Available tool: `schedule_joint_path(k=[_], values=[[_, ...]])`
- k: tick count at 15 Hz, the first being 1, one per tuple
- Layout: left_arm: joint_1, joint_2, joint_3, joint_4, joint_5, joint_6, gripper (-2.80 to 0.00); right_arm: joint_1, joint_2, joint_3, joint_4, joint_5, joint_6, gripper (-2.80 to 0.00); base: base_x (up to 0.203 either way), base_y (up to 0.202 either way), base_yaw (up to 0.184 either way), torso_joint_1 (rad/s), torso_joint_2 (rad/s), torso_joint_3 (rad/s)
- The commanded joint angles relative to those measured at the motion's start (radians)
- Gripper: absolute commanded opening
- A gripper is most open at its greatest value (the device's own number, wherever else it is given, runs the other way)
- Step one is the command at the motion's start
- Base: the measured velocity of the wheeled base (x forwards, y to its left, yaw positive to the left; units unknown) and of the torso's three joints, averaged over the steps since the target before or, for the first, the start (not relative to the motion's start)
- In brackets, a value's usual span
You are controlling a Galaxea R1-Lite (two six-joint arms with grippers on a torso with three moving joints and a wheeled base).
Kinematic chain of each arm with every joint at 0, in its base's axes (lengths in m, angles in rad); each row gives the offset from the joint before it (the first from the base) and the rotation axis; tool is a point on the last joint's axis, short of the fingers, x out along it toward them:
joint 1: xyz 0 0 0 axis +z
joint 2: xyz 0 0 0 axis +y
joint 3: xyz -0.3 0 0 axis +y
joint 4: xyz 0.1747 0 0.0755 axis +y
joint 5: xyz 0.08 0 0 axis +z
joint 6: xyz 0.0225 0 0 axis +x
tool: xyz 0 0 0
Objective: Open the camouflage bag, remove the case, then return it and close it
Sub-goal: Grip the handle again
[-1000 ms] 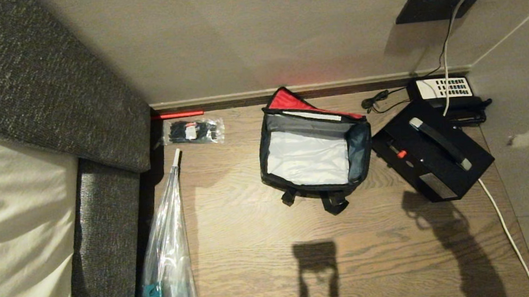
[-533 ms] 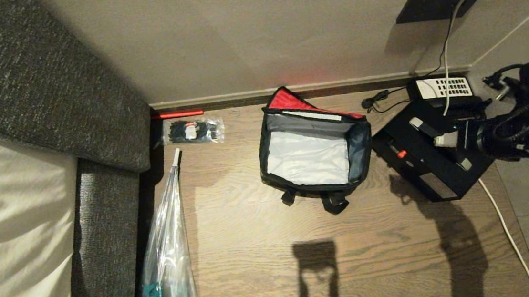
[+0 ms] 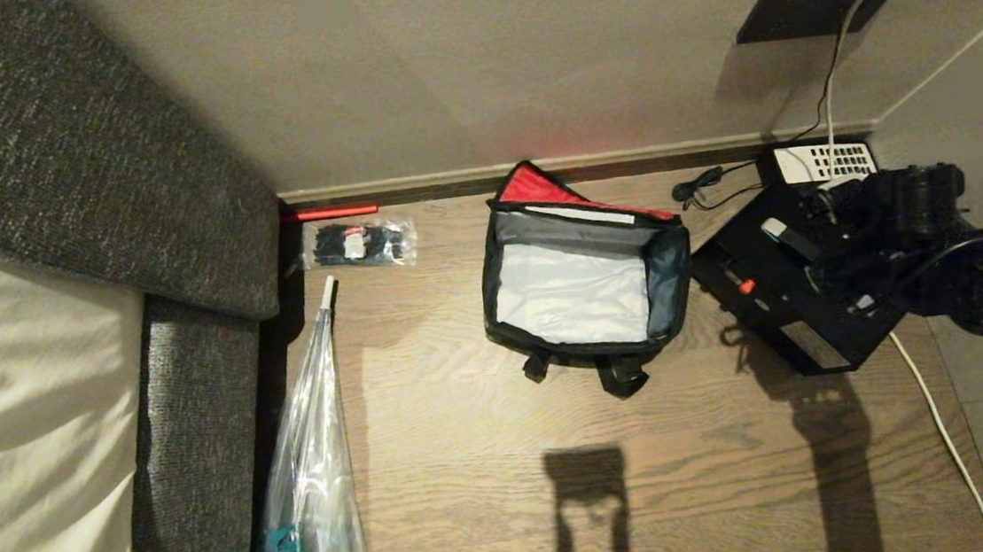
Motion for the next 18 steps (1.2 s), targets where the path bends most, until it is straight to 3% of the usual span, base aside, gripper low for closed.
schedule_joint_path(k=[1, 3, 9, 12, 18], values=[[0.000, 0.000, 0.000, 0.000, 0.000, 0.000, -2.80, 0.016, 0.074, 0.023, -0.248, -0.141, -0.236, 0.00, 0.000, 0.000, 0.000, 0.000, 0.00, 0.000], [0.001, 0.000, 0.000, 0.000, 0.000, 0.000, -2.80, 0.022, 0.131, 0.063, -0.451, -0.204, -0.407, 0.00, 0.000, 0.000, 0.000, 0.000, 0.00, 0.000], [0.000, 0.000, 0.000, 0.000, 0.000, 0.000, -2.80, 0.092, 0.309, -0.036, -0.601, -0.323, -0.525, 0.00, 0.000, 0.000, 0.000, 0.000, 0.00, 0.000], [0.000, 0.000, 0.000, 0.000, 0.001, 0.000, -2.80, 0.105, 0.376, -0.106, -0.632, -0.456, -0.601, 0.00, 0.000, 0.000, 0.000, 0.000, 0.00, 0.000], [0.000, -0.002, 0.000, 0.000, 0.000, 0.000, -2.80, 0.107, 0.507, -0.251, -0.644, -0.534, -0.631, 0.00, 0.000, 0.000, 0.000, 0.000, 0.00, 0.000]])
